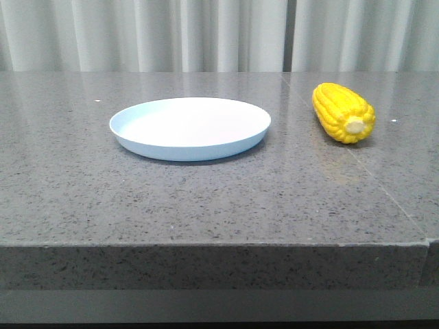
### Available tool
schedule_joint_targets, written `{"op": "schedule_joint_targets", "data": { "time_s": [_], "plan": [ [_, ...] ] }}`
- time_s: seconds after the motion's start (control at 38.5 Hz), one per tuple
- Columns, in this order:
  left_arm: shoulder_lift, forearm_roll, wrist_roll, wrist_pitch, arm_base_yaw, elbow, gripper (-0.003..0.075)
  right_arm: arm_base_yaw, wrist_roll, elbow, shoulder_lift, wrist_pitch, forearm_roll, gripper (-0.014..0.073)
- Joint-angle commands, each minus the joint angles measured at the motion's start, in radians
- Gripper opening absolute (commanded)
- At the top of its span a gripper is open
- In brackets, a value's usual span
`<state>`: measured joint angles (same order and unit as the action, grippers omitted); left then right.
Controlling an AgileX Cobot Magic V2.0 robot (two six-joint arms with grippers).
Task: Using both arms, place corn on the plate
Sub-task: 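Release the plate and raise the left gripper away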
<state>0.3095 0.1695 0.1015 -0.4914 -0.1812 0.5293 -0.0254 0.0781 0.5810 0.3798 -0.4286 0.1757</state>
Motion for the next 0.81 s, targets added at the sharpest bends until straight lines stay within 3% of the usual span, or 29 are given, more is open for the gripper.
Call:
{"op": "schedule_joint_targets", "data": {
  "time_s": [0.0,0.23,0.57,0.78],
  "plan": [
    [-0.092,0.008,0.010,0.091,0.001,-0.019,-0.0020,0.006,0.009,0.032,0.014,0.076,0.006,0.0593],
    [-0.232,0.008,0.010,0.089,0.001,-0.085,-0.0020,0.006,0.009,0.032,0.014,0.076,0.006,0.0593],
    [-0.236,0.008,0.010,0.091,0.001,-0.085,-0.0020,0.006,0.009,0.033,0.021,0.059,0.037,0.0591],
    [-0.236,0.008,0.010,0.091,0.001,-0.085,-0.0020,0.006,-0.016,0.109,0.210,-0.037,0.115,0.0580]
  ]
}}
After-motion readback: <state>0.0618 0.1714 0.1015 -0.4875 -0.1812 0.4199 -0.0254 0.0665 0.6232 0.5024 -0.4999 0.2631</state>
